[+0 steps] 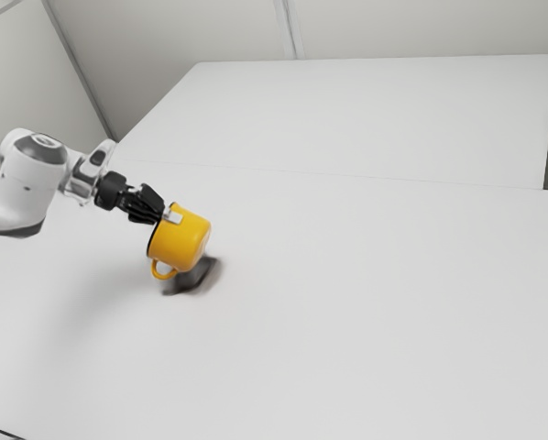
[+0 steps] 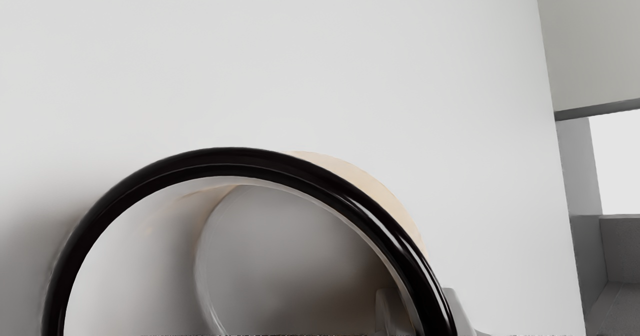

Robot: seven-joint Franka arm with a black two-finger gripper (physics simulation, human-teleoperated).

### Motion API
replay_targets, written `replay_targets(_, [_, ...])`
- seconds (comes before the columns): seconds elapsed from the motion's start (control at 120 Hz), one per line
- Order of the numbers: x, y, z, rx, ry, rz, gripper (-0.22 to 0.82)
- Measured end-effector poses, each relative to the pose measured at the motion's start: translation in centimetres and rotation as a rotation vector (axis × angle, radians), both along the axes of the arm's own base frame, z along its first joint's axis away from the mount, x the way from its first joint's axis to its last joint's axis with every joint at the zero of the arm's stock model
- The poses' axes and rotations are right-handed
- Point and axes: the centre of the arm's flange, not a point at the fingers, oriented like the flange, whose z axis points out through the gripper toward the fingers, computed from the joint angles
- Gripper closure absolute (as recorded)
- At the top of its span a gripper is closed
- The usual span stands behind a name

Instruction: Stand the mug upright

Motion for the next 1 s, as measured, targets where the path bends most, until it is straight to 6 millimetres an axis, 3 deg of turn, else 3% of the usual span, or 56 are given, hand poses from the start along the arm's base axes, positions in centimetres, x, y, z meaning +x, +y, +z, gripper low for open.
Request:
replay_targets(0.217, [-0.2, -3.0, 4.0, 0.2, 0.011, -0.119, 0.78])
replay_targets(0.692, [-0.1, -11.5, 7.9, 0.641, 0.09, -0.227, 0.79])
replay_targets(0.817, [-1.8, -13.7, 7.2, 0.701, 0.104, -0.21, 0.79])
replay_targets(1.0, [-3.0, -14.4, 6.0, 0.774, 0.104, -0.142, 0.79])
